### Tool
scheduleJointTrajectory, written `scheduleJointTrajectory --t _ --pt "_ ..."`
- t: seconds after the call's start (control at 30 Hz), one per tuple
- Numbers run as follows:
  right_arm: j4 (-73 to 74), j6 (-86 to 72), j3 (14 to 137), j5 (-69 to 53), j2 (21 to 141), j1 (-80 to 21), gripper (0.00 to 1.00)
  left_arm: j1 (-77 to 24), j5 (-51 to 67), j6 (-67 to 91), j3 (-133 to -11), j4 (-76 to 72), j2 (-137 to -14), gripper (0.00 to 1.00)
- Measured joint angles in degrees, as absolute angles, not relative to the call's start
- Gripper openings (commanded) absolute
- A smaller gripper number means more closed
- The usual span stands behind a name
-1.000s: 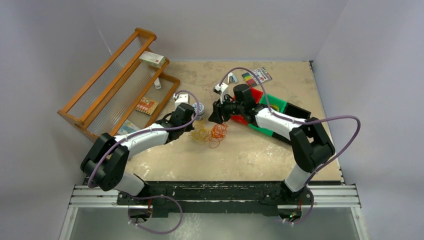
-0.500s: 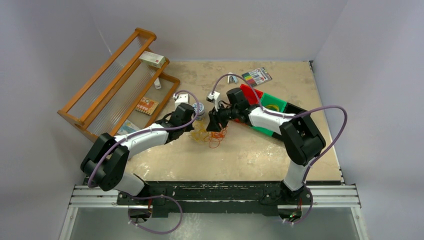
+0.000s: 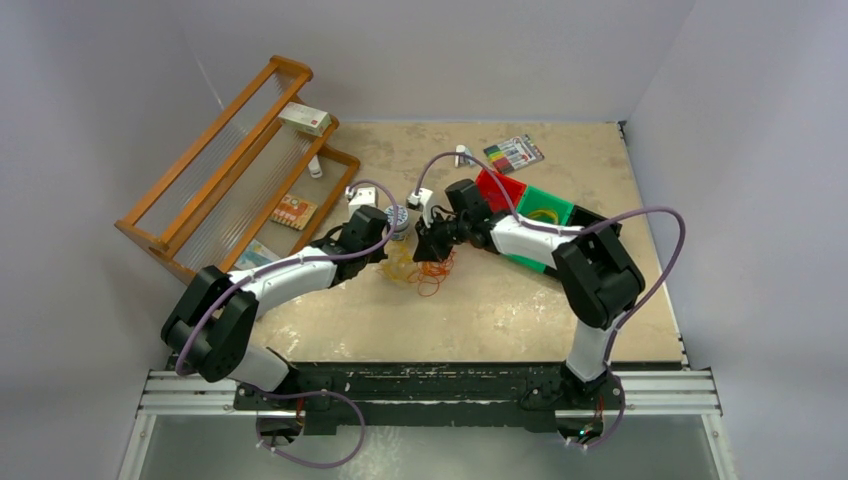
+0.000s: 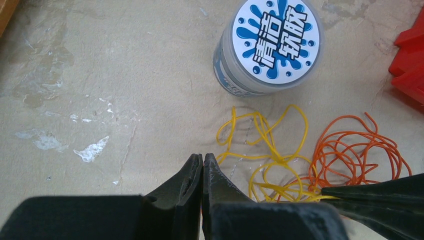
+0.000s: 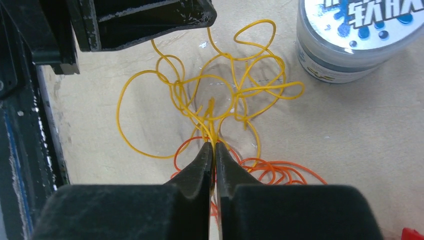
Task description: Untangle the cables
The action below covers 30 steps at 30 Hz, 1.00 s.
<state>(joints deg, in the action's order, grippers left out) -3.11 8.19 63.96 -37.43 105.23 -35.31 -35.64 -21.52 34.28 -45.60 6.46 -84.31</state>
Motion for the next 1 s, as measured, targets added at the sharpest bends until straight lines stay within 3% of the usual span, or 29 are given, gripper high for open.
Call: scheduleJointTrajectory --t 0.17,0.7,1.0 --pt "-3.4 6.9 62.5 -32.8 100.7 -35.4 0.00 -35.6 -22.0 34.4 -45.6 6.5 -84.4 0.00" --pt "-7.7 -0.6 61.5 -1.4 74.3 -35.3 0.00 -34.4 -23.3 34.5 -45.6 6.9 -85.8 0.00" --pt "-8.0 -1.9 64.7 1.5 67.7 -35.3 0.00 -34.3 -23.5 34.9 -45.6 6.9 -86.6 0.00"
